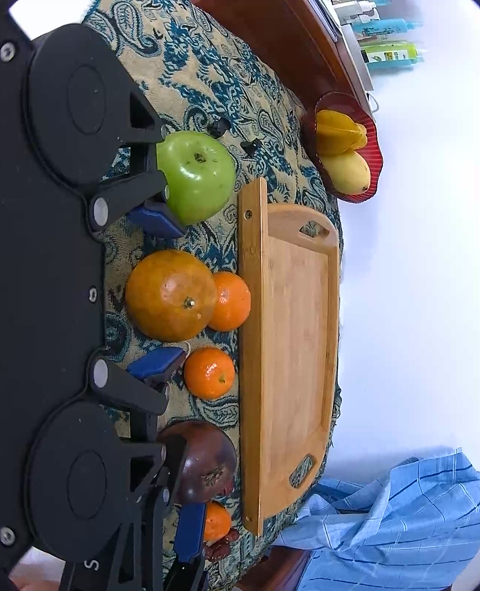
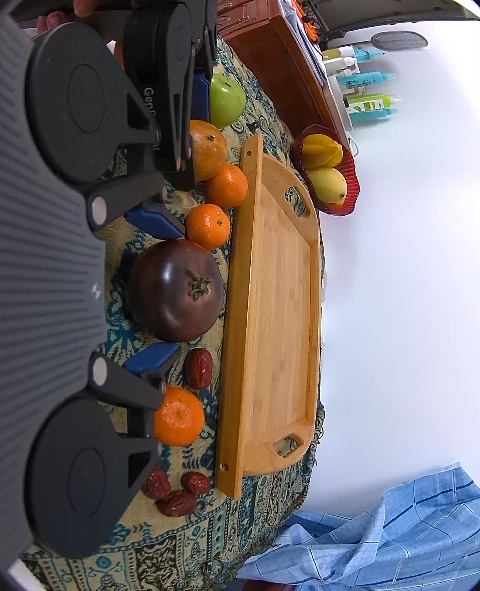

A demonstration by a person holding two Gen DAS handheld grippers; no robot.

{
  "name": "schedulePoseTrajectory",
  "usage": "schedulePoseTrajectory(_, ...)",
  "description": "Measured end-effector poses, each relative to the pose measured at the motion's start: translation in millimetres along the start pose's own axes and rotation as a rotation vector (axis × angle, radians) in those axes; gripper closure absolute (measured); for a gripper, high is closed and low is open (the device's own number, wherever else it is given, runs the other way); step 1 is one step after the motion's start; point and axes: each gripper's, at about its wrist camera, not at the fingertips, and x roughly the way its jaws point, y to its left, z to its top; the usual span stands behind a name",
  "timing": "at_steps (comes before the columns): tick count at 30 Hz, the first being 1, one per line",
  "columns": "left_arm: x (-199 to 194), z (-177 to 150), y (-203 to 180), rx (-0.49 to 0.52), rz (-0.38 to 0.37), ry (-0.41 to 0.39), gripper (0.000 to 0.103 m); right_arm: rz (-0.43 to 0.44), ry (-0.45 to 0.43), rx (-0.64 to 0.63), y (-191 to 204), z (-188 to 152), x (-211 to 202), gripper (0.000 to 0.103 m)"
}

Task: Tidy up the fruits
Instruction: 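Grasp the large orange with the left tool while the right tool grasps the dark tomato, then carry the orange with the left tool while the right tool carries the tomato over the tray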

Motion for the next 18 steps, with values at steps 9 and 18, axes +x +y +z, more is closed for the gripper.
schedulePoseTrajectory(9,3.7,-2.1,0.8,0.002,-0.009,-0.007,0.044,0.000,-0.006,0.009,0.3,-2.6,3.1,0.027)
schedulePoseTrajectory(18,4.4,-1.8,0.7,0.020,-0.001,-0.015,0.044,-0.013,-0.002,0.028,-1.1,-4.3,8.7,0.026)
